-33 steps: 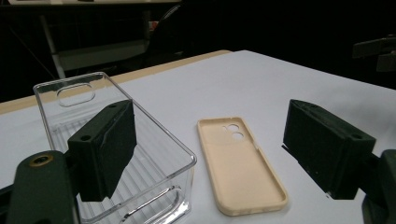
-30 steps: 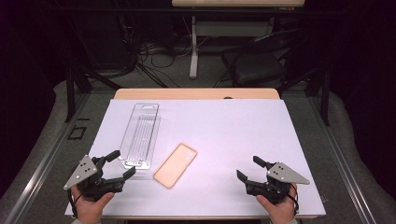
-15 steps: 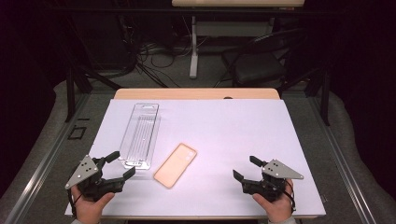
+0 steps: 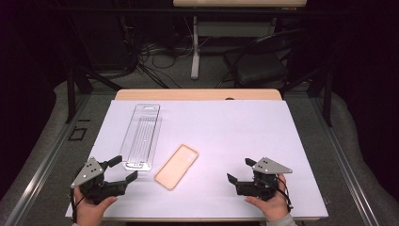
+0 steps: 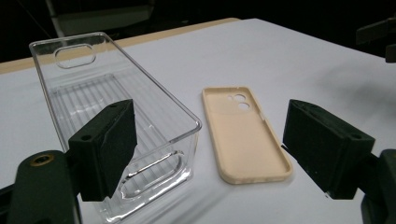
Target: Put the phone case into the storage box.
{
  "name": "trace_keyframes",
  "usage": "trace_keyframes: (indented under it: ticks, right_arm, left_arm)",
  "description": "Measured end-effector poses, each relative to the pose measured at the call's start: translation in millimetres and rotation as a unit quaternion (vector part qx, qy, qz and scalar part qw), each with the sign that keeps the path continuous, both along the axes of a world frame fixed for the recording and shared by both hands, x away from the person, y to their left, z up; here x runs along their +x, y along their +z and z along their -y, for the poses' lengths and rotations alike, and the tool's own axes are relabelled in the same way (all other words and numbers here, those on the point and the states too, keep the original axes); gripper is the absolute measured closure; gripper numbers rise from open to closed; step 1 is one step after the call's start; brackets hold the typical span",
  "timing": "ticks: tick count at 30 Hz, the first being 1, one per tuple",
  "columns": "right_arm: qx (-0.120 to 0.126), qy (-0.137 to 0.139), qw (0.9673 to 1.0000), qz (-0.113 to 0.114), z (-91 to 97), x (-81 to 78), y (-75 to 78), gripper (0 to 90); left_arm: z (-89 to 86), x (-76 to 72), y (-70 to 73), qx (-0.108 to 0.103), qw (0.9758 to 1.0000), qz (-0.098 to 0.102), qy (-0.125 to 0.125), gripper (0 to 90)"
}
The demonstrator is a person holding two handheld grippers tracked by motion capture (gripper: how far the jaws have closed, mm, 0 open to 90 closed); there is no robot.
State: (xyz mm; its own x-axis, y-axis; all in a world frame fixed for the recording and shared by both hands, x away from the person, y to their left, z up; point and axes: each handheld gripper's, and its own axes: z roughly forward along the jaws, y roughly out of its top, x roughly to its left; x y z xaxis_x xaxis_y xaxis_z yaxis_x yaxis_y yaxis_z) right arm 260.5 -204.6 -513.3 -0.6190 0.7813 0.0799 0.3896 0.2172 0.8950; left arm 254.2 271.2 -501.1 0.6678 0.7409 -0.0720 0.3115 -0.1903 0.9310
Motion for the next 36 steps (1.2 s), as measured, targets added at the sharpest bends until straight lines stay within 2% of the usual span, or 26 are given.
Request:
trace_keyframes:
  ticks: [7, 9, 12, 16, 21, 28, 32, 36]
  right_arm:
    - [-0.024, 0.019, 0.9993, -0.020, -14.0, 4.7, -4.4, 14.3]
    - [-0.031, 0.025, 0.9990, -0.022, -17.5, 5.6, -4.9, 14.4]
    - [-0.045, 0.036, 0.9979, -0.029, -22.6, 8.2, -3.5, 14.8]
    - [-0.052, 0.041, 0.9973, -0.032, -26.2, 10.4, -0.9, 15.1]
    - [-0.067, 0.045, 0.9954, -0.051, -32.7, 18.8, 6.9, 15.3]
    - [-0.079, 0.056, 0.9932, -0.065, -39.4, 28.7, 13.1, 14.7]
    - [-0.074, 0.056, 0.9932, -0.070, -42.3, 34.6, 17.6, 14.5]
    - [-0.071, 0.056, 0.9933, -0.071, -44.0, 39.7, 20.0, 14.4]
  left_arm:
    - [5.2, 2.1, -3.5, 0.023, 0.9994, -0.027, 0.004, 17.5]
    - [6.9, 4.7, -3.0, 0.027, 0.9987, -0.042, 0.010, 17.6]
    - [9.8, 9.2, 0.0, 0.030, 0.9980, -0.054, 0.015, 17.6]
    - [13.6, 15.7, 5.7, 0.040, 0.9968, -0.067, 0.016, 17.5]
    - [17.5, 26.7, 12.6, 0.039, 0.9948, -0.092, 0.020, 15.8]
    - [22.6, 45.3, 24.4, 0.039, 0.9921, -0.117, 0.023, 15.3]
    - [26.9, 55.5, 29.7, 0.045, 0.9912, -0.123, 0.018, 13.3]
    - [32.4, 65.3, 33.9, 0.051, 0.9894, -0.135, 0.014, 9.3]
